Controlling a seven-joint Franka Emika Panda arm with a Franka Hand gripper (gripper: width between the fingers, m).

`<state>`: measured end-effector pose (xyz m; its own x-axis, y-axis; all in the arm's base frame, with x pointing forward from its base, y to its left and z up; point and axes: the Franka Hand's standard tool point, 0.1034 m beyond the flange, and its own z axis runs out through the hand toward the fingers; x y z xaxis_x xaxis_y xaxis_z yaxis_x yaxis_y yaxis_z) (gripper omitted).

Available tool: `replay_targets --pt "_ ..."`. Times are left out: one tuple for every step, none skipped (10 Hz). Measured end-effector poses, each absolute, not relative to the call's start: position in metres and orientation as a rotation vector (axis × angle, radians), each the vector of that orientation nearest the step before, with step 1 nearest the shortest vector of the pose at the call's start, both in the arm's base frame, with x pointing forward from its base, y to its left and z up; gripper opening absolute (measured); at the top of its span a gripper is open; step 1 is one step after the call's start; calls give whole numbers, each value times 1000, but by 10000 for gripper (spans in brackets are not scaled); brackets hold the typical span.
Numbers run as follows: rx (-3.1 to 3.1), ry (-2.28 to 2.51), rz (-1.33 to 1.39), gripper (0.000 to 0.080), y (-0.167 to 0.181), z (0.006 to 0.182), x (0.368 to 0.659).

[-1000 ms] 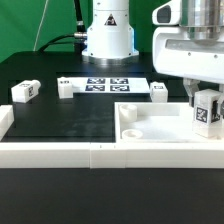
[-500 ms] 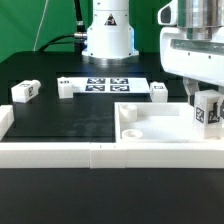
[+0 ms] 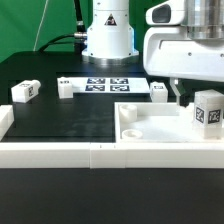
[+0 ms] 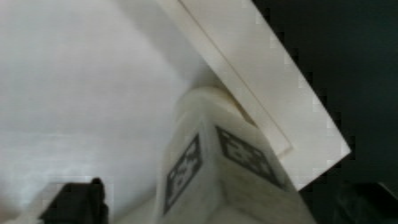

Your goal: Assemble one leg

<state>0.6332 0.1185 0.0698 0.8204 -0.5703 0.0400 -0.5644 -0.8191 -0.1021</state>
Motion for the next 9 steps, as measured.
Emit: replay_targets --pt "-2951 798 -110 649 118 70 633" --pt "-3009 589 -112 649 117 70 633" --pt "-3036 454 -116 649 114 70 634" --pt "-3049 371 -120 649 115 71 634" --pt "-3063 256 -125 649 117 72 634" --pt "-3076 134 -130 649 120 72 634" --pt "-3087 -7 -134 649 120 72 634" --pt "-3092 -153 -138 649 117 72 634" --pt "-3094 -182 -138 649 117 72 634"
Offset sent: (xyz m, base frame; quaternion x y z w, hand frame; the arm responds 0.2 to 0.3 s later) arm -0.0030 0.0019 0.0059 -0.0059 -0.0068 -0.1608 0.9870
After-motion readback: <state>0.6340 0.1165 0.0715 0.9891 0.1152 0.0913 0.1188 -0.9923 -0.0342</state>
